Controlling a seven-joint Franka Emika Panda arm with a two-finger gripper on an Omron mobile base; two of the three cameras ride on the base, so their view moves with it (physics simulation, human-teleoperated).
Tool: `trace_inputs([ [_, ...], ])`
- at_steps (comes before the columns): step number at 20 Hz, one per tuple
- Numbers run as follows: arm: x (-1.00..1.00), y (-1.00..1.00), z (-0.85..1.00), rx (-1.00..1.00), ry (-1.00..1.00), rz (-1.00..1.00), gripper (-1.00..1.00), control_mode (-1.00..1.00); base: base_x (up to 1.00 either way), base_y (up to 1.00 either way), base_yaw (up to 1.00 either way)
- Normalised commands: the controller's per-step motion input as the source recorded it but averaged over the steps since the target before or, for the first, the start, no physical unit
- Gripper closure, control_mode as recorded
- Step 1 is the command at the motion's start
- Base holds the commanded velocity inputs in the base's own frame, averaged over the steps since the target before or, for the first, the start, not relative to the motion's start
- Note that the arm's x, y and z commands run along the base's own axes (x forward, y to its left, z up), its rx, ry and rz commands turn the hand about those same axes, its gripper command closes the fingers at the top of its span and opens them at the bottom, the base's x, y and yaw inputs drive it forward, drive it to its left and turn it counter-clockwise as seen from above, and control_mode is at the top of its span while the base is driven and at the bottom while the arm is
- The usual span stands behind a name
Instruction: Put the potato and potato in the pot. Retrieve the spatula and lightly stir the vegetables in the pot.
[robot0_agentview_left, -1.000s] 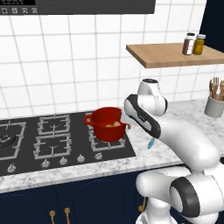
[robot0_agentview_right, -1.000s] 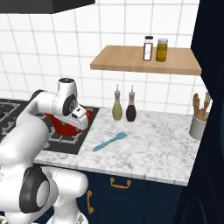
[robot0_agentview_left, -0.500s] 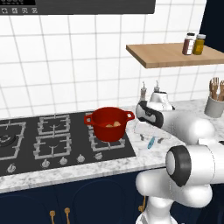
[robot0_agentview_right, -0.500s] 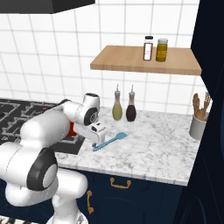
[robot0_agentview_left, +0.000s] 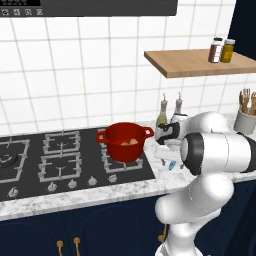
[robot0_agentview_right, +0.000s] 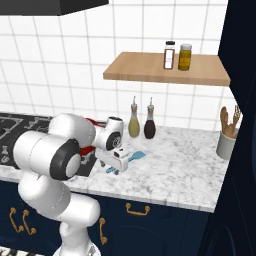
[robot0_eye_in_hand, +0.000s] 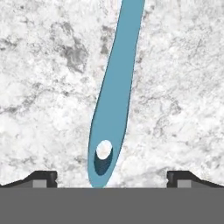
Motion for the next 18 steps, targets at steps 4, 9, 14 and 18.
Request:
trace_inputs([
  [4,0.37,-0.1,-0.47,-0.09,0.0,-0.02,-1.0,-1.0,0.0,0.0,0.0],
  [9,0.13,-0.12,-0.47,-0.05,0.0,0.0,1.0,-1.0,0.0,0.0,0.0],
  [14,-0.17,-0.02,-0.49,0.0,-0.03,-0.02,1.0,-1.0,0.0,0.0,0.0],
  [18,-0.42,-0.05,-0.19,0.0,0.0,-0.08,1.0,-1.0,0.0,0.0,0.0],
])
